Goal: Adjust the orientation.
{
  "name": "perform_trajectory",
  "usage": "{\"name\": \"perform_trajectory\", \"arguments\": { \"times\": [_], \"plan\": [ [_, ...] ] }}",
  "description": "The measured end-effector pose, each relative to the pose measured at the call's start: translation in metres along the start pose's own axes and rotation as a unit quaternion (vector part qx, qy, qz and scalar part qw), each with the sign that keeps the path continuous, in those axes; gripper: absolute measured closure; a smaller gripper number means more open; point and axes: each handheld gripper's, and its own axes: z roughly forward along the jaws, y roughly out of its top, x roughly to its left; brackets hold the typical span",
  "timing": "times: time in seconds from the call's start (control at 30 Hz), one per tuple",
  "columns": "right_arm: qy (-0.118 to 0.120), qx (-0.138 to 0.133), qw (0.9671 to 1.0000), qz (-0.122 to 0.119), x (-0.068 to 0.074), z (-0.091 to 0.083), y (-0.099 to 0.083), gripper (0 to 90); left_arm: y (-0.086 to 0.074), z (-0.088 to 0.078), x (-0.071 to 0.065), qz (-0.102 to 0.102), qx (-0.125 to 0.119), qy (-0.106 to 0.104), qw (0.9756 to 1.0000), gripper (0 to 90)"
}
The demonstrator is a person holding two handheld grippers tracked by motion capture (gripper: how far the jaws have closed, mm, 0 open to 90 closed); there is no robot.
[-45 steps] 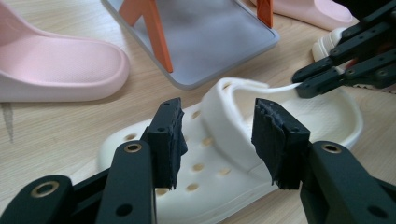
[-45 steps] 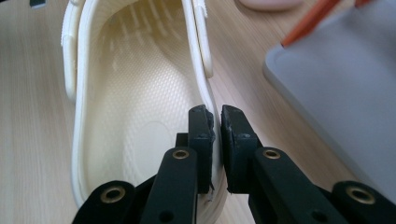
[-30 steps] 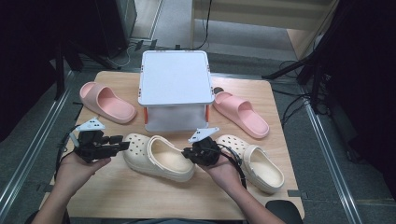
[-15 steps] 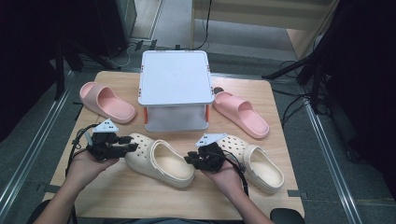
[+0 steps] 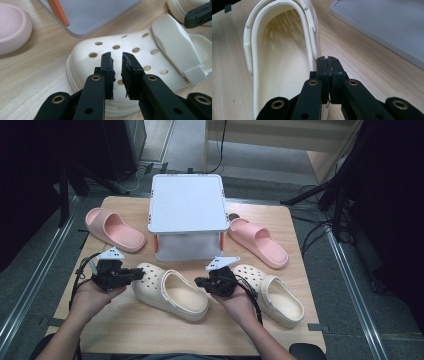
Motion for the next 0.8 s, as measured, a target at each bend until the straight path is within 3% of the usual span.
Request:
{"name": "perform_trajectory", "arguments": {
  "times": [0.37, 0.8],
  "plan": [
    [0.003, 0.014, 0.9999, -0.008, -0.001, 0.016, 0.007, 90.0, -0.013, -0.007, 0.003, -0.021, 0.007, 0.018, 0.9996, 81.9],
    [0.002, 0.02, 0.9995, -0.026, 0.001, 0.024, 0.013, 88.3, -0.023, -0.008, 0.006, -0.022, 0.02, 0.042, 0.9987, 83.5]
  ]
}}
